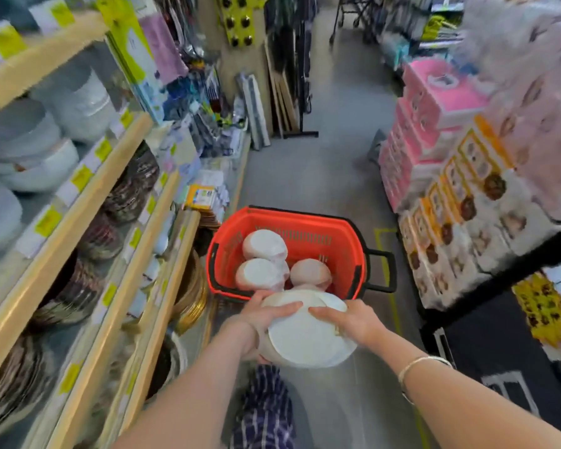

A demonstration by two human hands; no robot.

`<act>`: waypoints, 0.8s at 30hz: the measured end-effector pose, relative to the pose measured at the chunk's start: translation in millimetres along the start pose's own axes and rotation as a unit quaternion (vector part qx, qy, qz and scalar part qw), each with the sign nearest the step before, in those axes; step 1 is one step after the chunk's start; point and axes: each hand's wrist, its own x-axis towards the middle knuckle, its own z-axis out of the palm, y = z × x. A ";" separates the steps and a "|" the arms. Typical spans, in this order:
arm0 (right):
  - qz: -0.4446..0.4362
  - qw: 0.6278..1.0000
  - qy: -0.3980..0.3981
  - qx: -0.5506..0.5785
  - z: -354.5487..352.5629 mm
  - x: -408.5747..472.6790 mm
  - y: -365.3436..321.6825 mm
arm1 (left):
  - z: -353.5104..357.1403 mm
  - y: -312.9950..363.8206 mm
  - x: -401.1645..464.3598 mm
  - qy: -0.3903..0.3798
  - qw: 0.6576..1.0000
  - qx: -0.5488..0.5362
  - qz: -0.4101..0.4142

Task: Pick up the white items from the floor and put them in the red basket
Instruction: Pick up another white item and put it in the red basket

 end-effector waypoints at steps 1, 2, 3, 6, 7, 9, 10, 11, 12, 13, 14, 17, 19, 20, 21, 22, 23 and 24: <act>0.006 1.000 0.004 0.010 -4.0 21.4 -6.0 | -0.7 17.7 20.1 -0.004 1.000 0.015 0.009; 0.011 1.000 0.010 0.020 -7.1 41.1 -11.5 | -1.2 35.0 38.2 -0.006 0.999 0.034 0.015; 0.019 0.999 0.018 0.026 -9.6 60.5 -17.1 | -1.7 50.8 55.6 -0.010 0.999 0.051 0.016; 0.048 0.997 0.036 0.043 -16.4 119.9 -33.2 | -4.9 92.5 111.8 -0.024 0.997 0.067 -0.001; 0.059 0.997 0.037 0.047 -19.1 135.7 -40.3 | -6.9 105.1 127.0 -0.026 0.998 0.060 -0.011; 0.066 0.996 0.035 0.052 -24.9 162.3 -52.6 | -9.0 126.6 154.4 -0.035 0.997 0.063 -0.011; 0.072 0.995 0.035 0.053 -28.2 178.7 -57.1 | -9.2 137.7 173.1 -0.038 0.996 0.080 -0.007; 0.076 0.995 0.038 0.053 -31.7 194.8 -58.4 | -8.8 146.9 191.2 -0.041 0.995 0.092 -0.005; 0.078 0.995 0.040 0.054 -35.0 203.1 -61.1 | -7.9 153.9 202.2 -0.045 0.994 0.098 -0.005; 0.088 0.994 0.039 0.055 -38.8 217.3 -61.0 | -5.8 160.3 218.2 -0.054 0.993 0.100 -0.014; 0.100 0.993 0.040 0.054 -43.3 235.5 -59.3 | -1.6 166.2 238.7 -0.059 0.992 0.105 -0.022; 0.113 0.992 0.040 0.041 -53.2 290.3 -45.0 | 10.6 165.9 298.5 -0.052 0.991 0.117 -0.031; 0.116 0.992 0.034 0.020 -57.4 325.6 -31.7 | 18.0 161.9 333.4 -0.042 0.991 0.126 -0.033; 0.118 0.993 0.025 0.009 -59.2 343.8 -23.8 | 21.7 157.0 353.9 -0.041 0.990 0.130 -0.033; 0.122 0.992 0.016 0.000 -60.3 366.1 -13.1 | 26.5 150.7 377.3 -0.042 0.990 0.133 -0.032; 0.123 0.992 0.011 -0.007 -60.6 386.1 -3.1 | 30.0 144.4 398.6 -0.040 0.989 0.135 -0.033; 0.126 0.992 0.010 -0.011 -60.3 403.9 6.5 | 32.4 139.0 418.2 -0.040 0.990 0.134 -0.035; 0.123 0.992 0.015 -0.014 -58.6 421.6 16.9 | 35.0 132.2 439.8 -0.039 0.990 0.132 -0.037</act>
